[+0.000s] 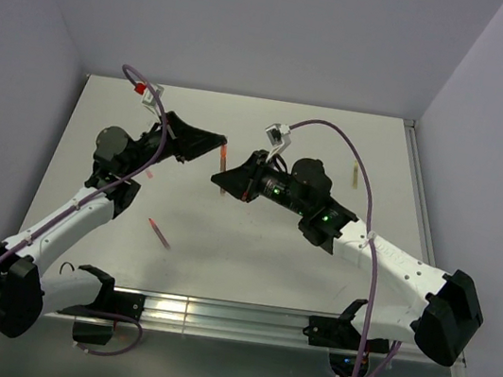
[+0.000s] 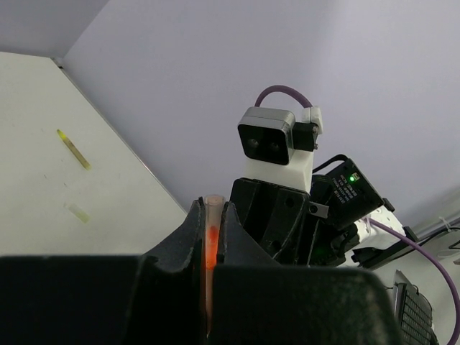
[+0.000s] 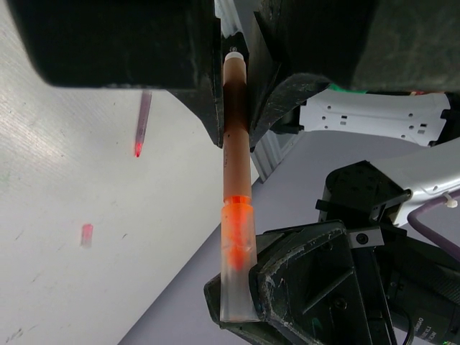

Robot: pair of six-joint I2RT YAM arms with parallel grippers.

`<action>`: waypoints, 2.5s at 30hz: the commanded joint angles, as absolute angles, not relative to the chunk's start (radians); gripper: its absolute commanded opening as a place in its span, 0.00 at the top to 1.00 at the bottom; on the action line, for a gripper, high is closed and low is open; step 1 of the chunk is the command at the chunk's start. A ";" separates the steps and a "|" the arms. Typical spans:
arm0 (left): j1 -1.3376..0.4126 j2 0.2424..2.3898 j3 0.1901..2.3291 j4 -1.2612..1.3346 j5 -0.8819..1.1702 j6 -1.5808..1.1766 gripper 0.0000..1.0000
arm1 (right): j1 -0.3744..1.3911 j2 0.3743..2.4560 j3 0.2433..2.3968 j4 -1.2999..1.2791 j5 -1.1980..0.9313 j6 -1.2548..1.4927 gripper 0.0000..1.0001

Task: Insert the pens into the pen caps

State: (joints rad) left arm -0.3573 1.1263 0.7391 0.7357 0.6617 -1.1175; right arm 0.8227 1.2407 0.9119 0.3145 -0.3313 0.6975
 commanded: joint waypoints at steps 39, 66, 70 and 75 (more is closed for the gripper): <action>-0.459 0.991 0.653 0.703 0.765 -1.014 1.00 | 0.802 1.221 0.982 0.370 -0.265 0.609 1.00; -0.486 0.985 0.640 0.707 0.788 -0.973 1.00 | 0.749 1.221 1.014 0.405 -0.288 0.630 1.00; -0.492 0.986 0.637 0.712 0.790 -0.971 1.00 | 0.744 1.221 1.019 0.407 -0.288 0.632 1.00; -0.500 0.985 0.638 0.706 0.785 -0.960 1.00 | 0.739 1.219 1.019 0.413 -0.290 0.635 1.00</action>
